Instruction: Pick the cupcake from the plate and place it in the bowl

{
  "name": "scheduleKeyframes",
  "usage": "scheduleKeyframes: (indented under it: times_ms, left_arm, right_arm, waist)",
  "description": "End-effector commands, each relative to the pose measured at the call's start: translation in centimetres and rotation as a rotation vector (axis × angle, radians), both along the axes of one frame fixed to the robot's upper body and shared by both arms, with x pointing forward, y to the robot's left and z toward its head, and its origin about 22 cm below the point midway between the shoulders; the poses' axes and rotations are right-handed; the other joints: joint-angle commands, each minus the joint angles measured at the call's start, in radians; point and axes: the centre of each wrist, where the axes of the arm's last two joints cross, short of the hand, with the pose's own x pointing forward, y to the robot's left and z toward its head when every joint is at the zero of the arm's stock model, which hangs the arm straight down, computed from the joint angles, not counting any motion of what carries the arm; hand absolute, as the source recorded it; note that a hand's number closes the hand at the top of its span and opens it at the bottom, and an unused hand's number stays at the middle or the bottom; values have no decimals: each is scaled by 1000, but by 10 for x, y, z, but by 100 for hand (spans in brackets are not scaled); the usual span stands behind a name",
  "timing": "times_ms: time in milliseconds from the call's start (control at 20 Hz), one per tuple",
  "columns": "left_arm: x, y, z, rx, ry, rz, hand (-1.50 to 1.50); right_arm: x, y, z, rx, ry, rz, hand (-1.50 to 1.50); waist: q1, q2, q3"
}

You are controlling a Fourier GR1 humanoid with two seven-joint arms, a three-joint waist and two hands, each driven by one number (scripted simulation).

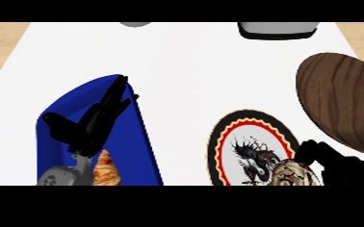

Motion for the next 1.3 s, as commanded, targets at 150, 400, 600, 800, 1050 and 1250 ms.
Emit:
scheduleKeyframes:
  times_ms: [150,400,600,800,1050,1250]
  left_arm:
    - [5,-3,9,1,-14,7,0]
    - [10,-12,3,-6,-7,3,0]
    - [0,-1,-2,2,3,-11,0]
    - [7,-3,7,-2,-2,-4,0]
    - [4,-12,-3,-20,-13,-24,0]
    - [19,1,15,-12,-12,-20,0]
  right_arm:
    - [-37,-6,68,16,-170,-33,150]
    - [-8,-16,76,47,-233,-51,150]
    - [5,-24,83,69,-260,-98,150]
    - [40,-68,98,74,-294,-132,150]
    - [86,-113,92,165,-300,-161,150]
    - [118,-143,66,143,-308,-170,150]
  waist:
    - [0,0,0]
    - [8,5,1]
    - [16,4,1]
    - [16,6,2]
    - [25,9,2]
    - [28,10,2]
